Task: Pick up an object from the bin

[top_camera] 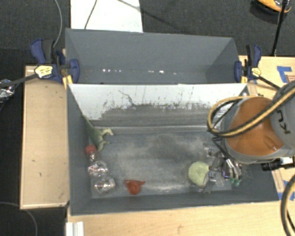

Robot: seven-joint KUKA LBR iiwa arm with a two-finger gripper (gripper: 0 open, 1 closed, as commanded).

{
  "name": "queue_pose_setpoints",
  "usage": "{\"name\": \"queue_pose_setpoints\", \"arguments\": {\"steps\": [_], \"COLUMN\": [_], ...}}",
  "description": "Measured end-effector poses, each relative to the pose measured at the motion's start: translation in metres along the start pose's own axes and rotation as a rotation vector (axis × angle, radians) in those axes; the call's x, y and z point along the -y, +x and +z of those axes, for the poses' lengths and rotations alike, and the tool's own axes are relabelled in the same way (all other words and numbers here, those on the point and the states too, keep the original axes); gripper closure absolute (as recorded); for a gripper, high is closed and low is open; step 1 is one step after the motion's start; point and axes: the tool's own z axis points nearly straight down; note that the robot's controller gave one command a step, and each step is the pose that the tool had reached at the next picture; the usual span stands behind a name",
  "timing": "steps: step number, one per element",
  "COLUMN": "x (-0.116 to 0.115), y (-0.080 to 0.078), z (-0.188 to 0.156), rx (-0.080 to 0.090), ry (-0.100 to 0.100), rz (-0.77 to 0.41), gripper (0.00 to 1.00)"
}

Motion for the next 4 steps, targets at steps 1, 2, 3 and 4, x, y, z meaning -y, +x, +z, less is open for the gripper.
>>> {"name": "queue_pose_setpoints", "arguments": {"steps": [1, 2, 3, 4], "x": [-0.0011, -0.0011, -0.0011, -0.0011], "y": [-0.0006, -0.0006, -0.0004, 0.0006], "z": [0.0155, 0.0155, 0.0144, 0.0075], "rx": [0.000, 0.000, 0.000, -0.003], "ry": [0.000, 0.000, 0.000, 0.000], "rz": [-0.012, -0.012, -0.012, -0.013], "gripper": [1.00, 1.00, 1.00, 1.00]}}
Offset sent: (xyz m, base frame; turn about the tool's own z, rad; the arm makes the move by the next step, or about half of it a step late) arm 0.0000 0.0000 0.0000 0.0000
